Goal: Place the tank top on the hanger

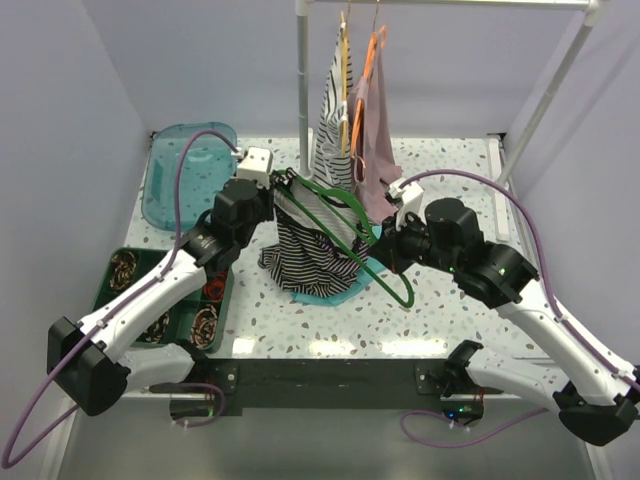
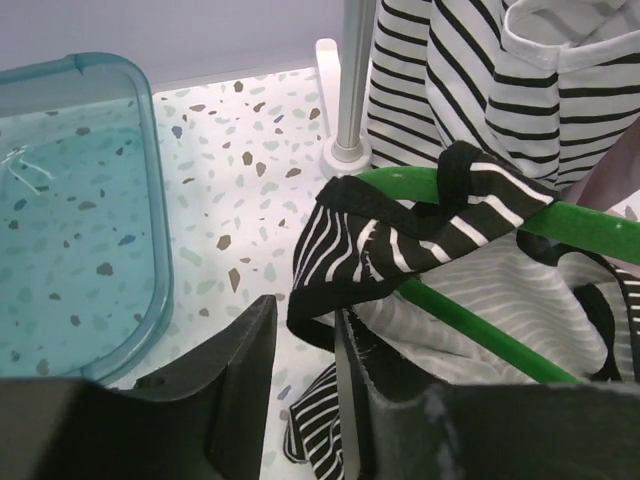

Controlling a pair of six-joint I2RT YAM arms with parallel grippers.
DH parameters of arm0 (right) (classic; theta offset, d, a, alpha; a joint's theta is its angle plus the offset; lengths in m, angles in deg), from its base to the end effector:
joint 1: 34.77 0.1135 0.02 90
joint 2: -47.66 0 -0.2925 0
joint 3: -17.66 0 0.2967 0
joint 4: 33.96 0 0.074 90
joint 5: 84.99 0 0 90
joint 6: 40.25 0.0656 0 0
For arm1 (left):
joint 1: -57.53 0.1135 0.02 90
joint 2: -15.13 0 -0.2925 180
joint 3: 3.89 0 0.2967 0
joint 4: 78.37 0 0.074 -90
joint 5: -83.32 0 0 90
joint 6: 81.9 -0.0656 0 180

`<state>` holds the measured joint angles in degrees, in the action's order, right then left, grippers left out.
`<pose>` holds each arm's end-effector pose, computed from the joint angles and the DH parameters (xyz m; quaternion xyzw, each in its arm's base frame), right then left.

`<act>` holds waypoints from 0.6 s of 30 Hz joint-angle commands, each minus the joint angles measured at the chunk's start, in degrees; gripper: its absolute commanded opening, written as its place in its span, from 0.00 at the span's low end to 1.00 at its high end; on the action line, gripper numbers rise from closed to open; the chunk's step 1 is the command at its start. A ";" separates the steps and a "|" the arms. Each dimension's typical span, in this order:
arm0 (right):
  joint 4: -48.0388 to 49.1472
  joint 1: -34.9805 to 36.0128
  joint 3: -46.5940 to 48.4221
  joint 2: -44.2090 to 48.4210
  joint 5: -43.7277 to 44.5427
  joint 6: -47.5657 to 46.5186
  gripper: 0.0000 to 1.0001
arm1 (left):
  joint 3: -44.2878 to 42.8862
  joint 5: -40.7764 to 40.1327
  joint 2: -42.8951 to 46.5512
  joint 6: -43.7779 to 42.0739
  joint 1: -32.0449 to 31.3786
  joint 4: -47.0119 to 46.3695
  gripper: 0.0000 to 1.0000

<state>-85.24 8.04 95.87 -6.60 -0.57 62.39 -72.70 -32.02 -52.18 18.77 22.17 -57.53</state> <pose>0.1747 0.1705 0.4074 -0.2465 0.8171 0.2785 0.4404 0.2850 -0.1678 0.3470 0.0463 0.8047 -0.0559 0.5893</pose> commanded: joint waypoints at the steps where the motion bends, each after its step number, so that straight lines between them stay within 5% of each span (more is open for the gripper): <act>1: 3.23 0.26 3.59 0.47 -0.48 0.63 0.00 | 0.37 0.21 -1.24 -1.97 0.29 -7.15 0.27; 4: 3.14 0.17 4.03 0.56 0.31 0.71 0.00 | 0.11 -0.40 -1.25 -2.33 0.29 -6.01 0.01; 10: 0.51 0.26 5.61 0.56 5.40 -0.42 0.00 | -5.68 -1.38 0.07 -2.24 0.29 3.29 0.00; 18: 0.50 0.26 4.74 0.21 10.17 -3.06 0.00 | -14.31 7.49 0.33 -3.91 0.29 17.63 0.00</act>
<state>-87.19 8.26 99.02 -6.60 6.03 61.19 -82.27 -29.64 -53.49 16.46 22.17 -46.32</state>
